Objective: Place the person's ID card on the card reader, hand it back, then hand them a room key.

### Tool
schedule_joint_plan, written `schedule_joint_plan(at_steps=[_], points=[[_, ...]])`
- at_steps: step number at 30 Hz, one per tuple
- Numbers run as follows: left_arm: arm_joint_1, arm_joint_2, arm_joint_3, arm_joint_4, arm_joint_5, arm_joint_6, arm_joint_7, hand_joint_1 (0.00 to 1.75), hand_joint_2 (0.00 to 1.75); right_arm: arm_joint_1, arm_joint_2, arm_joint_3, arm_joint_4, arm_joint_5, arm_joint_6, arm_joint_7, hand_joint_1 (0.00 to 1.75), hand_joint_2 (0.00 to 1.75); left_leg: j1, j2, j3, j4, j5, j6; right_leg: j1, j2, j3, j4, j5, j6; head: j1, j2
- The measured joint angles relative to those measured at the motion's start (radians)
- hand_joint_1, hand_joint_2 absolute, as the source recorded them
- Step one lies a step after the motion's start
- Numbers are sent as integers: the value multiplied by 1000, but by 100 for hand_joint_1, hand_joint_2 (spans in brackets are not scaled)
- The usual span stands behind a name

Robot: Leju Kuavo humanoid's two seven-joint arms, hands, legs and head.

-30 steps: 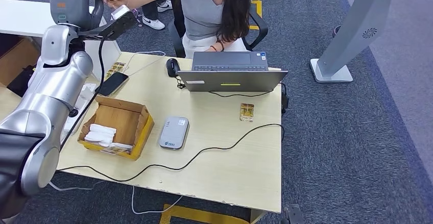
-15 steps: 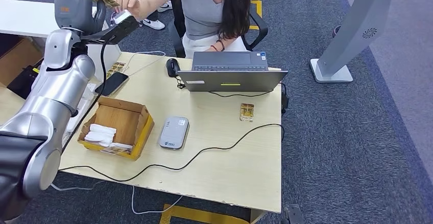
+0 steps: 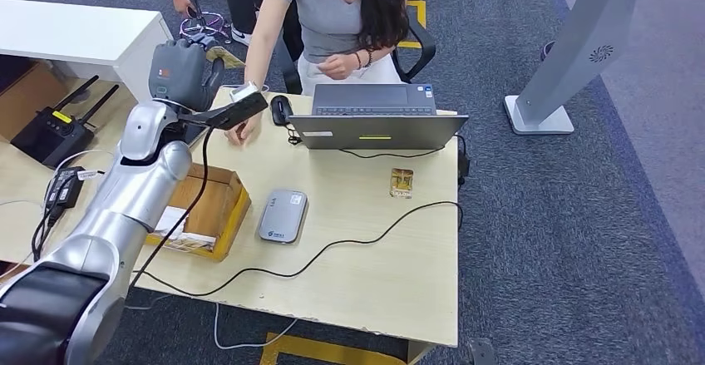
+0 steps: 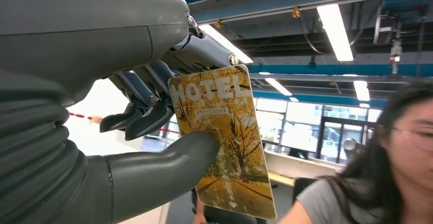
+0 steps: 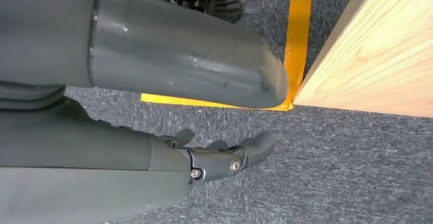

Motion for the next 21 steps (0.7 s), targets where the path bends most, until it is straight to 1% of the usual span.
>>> schedule_joint_plan(at_steps=[3, 5, 14, 21], points=[[60, -5, -23, -78, 0, -4, 4, 175, 175, 6, 0, -8, 0, -4, 0, -6, 0, 0, 0, 0, 0, 0, 0, 0, 0, 0, 0, 0, 0, 0, 0, 0], [86, -7, -36, -117, 0, -6, 9, 175, 175, 8, -1, -12, 0, -5, 0, -7, 0, 0, 0, 0, 0, 0, 0, 0, 0, 0, 0, 0, 0, 0, 0, 0], [150, -6, -64, -230, -2, -11, 17, 175, 175, 12, -2, -23, 0, -9, -1, -12, 0, 0, 0, 0, 0, 0, 0, 0, 0, 0, 0, 0, 0, 0, 0, 0], [220, 8, -78, -315, -16, -23, 26, 175, 175, 19, -4, -38, 0, -19, -3, -25, 0, 0, 0, 0, 0, 0, 0, 0, 0, 0, 0, 0, 0, 0, 0, 0]])
